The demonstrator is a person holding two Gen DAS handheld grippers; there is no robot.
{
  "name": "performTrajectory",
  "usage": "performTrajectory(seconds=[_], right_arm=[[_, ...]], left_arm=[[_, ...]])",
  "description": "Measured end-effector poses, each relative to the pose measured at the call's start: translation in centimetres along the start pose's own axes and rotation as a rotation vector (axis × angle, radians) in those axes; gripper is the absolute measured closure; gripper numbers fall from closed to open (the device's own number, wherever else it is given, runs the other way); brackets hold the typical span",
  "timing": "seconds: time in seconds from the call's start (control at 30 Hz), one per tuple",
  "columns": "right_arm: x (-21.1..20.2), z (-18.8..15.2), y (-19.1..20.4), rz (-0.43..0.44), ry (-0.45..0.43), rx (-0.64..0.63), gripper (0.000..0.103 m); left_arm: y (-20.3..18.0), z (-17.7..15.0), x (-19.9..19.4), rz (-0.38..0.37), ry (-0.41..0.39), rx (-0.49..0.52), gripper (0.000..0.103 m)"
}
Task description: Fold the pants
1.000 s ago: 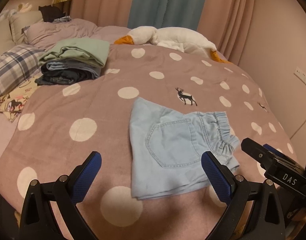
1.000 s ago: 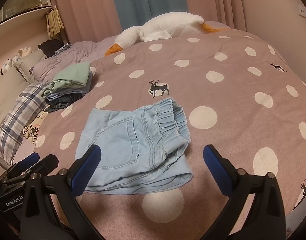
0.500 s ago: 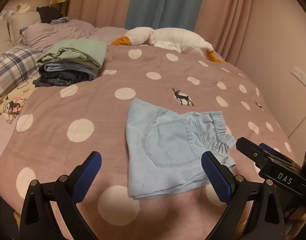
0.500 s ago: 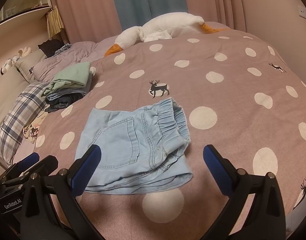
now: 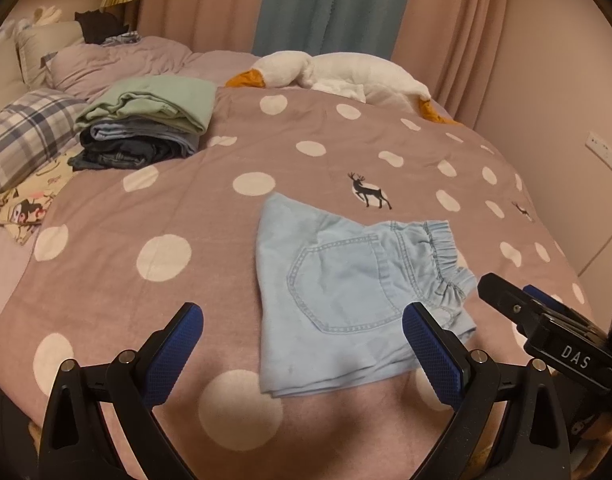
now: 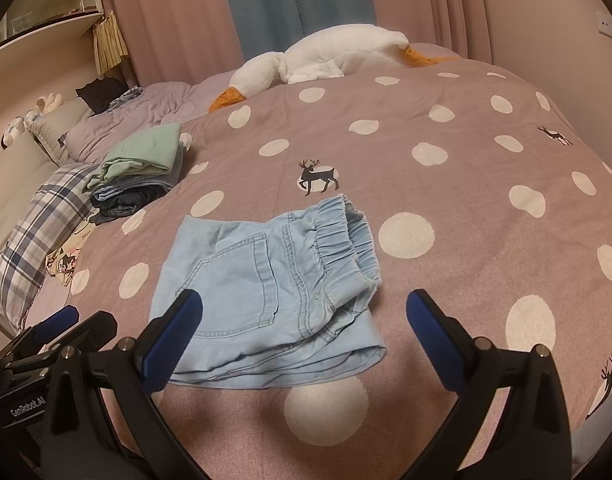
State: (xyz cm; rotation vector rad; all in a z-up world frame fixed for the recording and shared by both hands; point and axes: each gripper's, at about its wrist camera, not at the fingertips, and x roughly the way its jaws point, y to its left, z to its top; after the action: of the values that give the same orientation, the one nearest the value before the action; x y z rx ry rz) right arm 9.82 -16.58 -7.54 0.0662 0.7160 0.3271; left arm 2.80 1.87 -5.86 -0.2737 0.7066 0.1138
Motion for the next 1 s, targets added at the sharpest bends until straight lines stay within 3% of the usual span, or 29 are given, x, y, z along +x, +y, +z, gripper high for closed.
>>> performTrajectory(seconds=[1.0], right_arm=[[0.21, -0.14, -0.07, -0.007, 0.008, -0.001, 0.000]], left_arm=[[-0.05, -0.10, 0.12, -0.002, 0.003, 0.010, 0.004]])
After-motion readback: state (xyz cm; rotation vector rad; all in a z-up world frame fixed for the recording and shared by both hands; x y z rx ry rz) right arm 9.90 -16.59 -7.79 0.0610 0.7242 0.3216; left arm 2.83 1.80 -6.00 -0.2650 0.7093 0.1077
